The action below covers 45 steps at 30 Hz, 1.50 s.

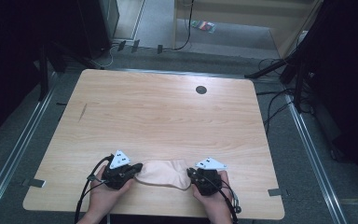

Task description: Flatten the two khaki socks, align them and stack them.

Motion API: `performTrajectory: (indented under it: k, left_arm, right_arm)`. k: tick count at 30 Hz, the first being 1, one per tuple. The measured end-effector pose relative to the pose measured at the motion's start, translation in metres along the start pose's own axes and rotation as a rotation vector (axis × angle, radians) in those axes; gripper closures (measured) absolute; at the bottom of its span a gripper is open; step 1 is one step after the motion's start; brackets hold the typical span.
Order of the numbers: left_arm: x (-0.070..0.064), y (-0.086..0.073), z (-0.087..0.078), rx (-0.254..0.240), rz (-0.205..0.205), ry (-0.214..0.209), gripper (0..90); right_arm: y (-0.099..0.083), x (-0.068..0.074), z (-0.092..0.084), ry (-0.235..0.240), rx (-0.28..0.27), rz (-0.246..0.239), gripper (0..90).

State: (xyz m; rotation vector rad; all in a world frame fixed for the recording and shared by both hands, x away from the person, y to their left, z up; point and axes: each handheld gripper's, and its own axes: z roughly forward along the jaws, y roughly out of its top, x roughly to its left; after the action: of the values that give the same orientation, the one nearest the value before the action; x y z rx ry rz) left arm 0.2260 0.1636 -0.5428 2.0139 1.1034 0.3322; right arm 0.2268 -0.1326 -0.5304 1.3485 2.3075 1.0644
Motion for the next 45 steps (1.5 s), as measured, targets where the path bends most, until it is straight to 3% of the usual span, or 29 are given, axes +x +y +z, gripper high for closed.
performTrajectory:
  k: [13, 17, 18, 19, 21, 24, 26, 29, 31, 35, 39, 45]
  left_arm:
    - [0.001, -0.003, 0.003, -0.011, -0.028, -0.001, 90.0]
    - [0.004, -0.005, 0.003, -0.019, -0.05, -0.008, 90.0]
    - [0.004, -0.005, 0.002, -0.033, -0.059, -0.008, 88.4]
    - [0.006, -0.006, 0.001, -0.047, -0.071, -0.016, 82.9]
    - [0.007, -0.006, 0.0, -0.065, -0.094, -0.021, 67.5]
    - [0.009, -0.004, -0.004, -0.098, -0.126, -0.006, 36.2]
    - [0.012, -0.002, -0.009, -0.121, -0.155, -0.001, 12.0]
    - [0.018, -0.002, -0.02, -0.171, -0.17, 0.003, 0.0]
    - [0.025, -0.003, -0.027, -0.195, -0.176, -0.013, 0.0]
    - [0.038, -0.007, -0.038, -0.223, -0.187, 0.009, 0.0]
    - [0.051, -0.016, -0.045, -0.218, -0.204, 0.052, 0.0]
    - [0.065, -0.028, -0.054, -0.207, -0.216, 0.102, 0.0]
  right_arm:
    - [0.004, -0.004, 0.012, -0.035, 0.001, -0.018, 87.1]
    - [0.005, -0.006, 0.014, -0.022, -0.003, -0.01, 84.9]
    - [0.005, -0.007, 0.014, -0.009, 0.001, -0.004, 79.9]
    - [0.005, -0.008, 0.013, 0.001, -0.005, 0.005, 69.1]
    - [0.005, -0.01, 0.011, -0.015, -0.029, 0.018, 50.4]
    - [0.008, -0.012, 0.004, -0.018, -0.063, 0.037, 15.9]
    - [0.01, -0.015, 0.0, -0.028, -0.08, 0.036, 0.5]
    - [0.011, -0.02, -0.007, -0.004, -0.127, 0.041, 0.0]
    - [0.01, -0.025, -0.012, 0.009, -0.149, 0.035, 0.0]
    - [0.006, -0.035, -0.018, -0.011, -0.181, 0.028, 0.0]
    - [0.0, -0.051, -0.024, -0.031, -0.196, 0.055, 0.0]
    - [-0.009, -0.067, -0.031, -0.089, -0.2, 0.057, 0.0]
